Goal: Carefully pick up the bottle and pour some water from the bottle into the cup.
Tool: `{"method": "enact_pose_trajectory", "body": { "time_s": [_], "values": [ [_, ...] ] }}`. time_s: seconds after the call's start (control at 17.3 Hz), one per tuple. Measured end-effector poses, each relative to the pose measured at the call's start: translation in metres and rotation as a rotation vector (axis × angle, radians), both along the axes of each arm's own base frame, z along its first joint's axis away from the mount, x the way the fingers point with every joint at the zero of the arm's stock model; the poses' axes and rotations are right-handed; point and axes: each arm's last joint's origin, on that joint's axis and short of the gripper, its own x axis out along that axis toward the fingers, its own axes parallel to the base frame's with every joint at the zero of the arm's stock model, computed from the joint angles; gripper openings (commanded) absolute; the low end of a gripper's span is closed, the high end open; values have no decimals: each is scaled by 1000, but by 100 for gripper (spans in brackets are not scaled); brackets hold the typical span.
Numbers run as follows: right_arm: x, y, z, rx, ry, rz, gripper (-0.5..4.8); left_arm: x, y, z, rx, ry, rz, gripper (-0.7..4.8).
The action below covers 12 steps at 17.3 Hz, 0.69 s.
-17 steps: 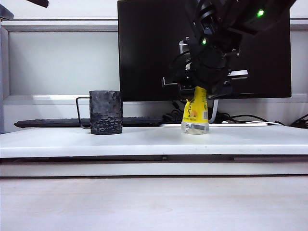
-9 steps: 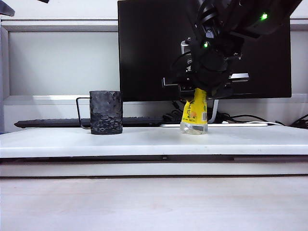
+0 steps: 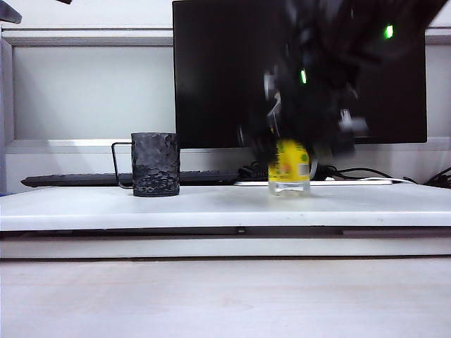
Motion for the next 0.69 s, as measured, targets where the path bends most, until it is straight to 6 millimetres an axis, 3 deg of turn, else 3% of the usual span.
{"method": "enact_pose_trajectory", "body": {
  "time_s": [0.06, 0.4, 0.58, 0.69],
  "values": [
    [-2, -1, -6, -23, 36, 1, 479, 0, 0, 0, 0, 1, 0, 479],
    [-1, 0, 7, -7, -16, 35, 479, 0, 0, 0, 0, 0, -1, 479],
    [-7, -4, 32, 26, -76, 37, 479, -3, 1, 2, -6, -16, -1, 479],
    [-18, -11, 62, 60, -139, 38, 479, -10, 4, 7, -20, -51, -1, 479]
  ]
}}
